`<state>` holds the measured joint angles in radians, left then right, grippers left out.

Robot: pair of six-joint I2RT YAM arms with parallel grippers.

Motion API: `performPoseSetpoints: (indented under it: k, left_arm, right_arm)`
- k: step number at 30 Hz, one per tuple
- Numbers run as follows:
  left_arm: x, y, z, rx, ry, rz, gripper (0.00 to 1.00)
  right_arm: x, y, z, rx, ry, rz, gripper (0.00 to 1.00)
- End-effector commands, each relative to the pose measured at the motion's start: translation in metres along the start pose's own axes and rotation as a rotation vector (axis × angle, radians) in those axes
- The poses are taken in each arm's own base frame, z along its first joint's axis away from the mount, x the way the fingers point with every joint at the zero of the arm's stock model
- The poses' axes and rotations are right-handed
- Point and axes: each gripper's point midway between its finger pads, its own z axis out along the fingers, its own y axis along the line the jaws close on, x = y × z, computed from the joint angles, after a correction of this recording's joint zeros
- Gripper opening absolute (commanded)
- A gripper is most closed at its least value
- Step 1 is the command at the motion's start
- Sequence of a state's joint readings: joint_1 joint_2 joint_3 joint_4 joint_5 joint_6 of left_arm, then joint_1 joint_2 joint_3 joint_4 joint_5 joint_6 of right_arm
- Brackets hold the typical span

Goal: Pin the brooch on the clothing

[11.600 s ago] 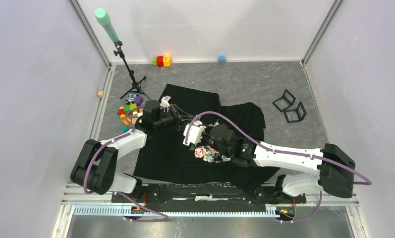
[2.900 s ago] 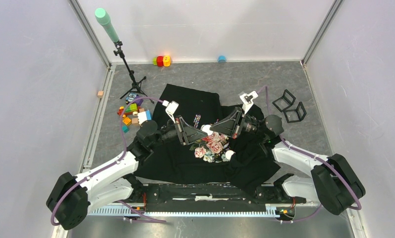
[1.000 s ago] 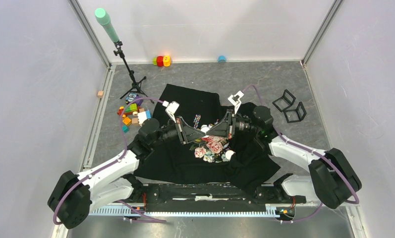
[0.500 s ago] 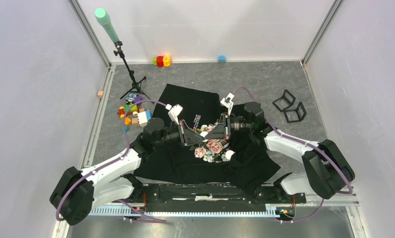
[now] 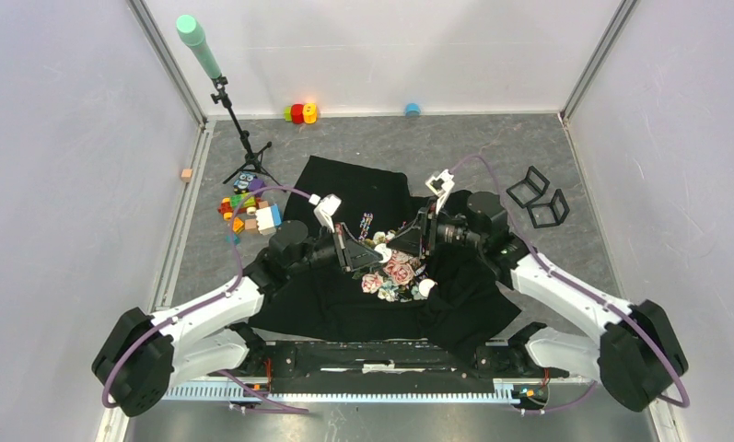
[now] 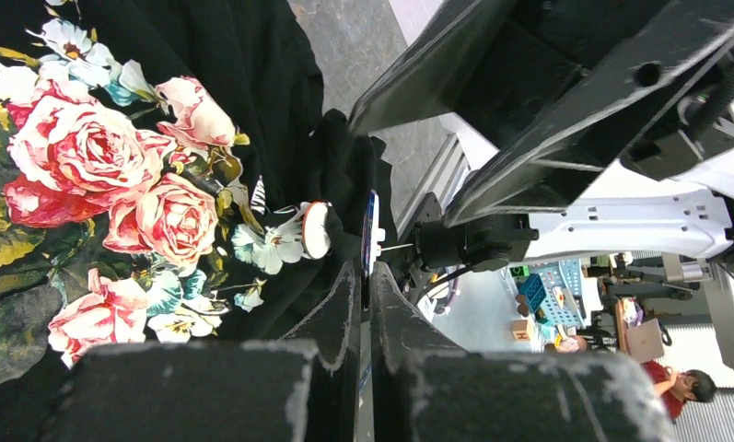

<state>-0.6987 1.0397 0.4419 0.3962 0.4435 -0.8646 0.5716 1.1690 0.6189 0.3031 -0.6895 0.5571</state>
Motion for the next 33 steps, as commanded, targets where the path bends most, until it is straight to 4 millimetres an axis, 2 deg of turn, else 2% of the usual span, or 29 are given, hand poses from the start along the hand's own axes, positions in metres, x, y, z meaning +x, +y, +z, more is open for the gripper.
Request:
performPoseSetpoints:
  k: [1,3,4,6,9,16,24,29,33]
  left_arm:
    - [-0.009,0.000,0.008,0.002,-0.043,-0.003,0.02]
    - [-0.006,0.003,0.011,0.000,-0.028,0.004,0.02]
    - [-0.006,0.005,0.013,-0.003,-0.022,0.011,0.02]
    - [-0.004,0.006,0.016,-0.004,-0.005,0.023,0.02]
    - [-0.002,0.006,0.021,-0.009,0.019,0.039,0.02]
    - [0.019,0.001,0.037,0.002,0.102,0.070,0.02]
    - [0.058,-0.003,0.043,-0.040,0.153,0.125,0.02]
    - [0.073,-0.003,0.035,-0.079,0.114,0.136,0.02]
    - [0.083,-0.008,0.030,-0.057,0.082,0.134,0.02]
  right_arm:
    - [-0.024,-0.023,-0.019,0.219,-0.100,-0.110,0.60]
    - [-0.021,-0.040,-0.032,0.340,-0.106,-0.105,0.64]
    - [-0.016,-0.054,-0.040,0.434,-0.098,-0.083,0.66]
    - [0.004,-0.084,-0.061,0.629,-0.031,-0.027,0.67]
    - [0.035,-0.102,-0.075,0.733,0.076,0.016,0.65]
    - [0.080,-0.090,-0.084,0.673,0.131,0.106,0.63]
    - [0.092,-0.061,-0.097,0.631,0.112,0.135,0.59]
    - [0.098,-0.037,-0.092,0.577,0.102,0.161,0.53]
    - [0.111,-0.032,-0.090,0.587,0.096,0.175,0.51]
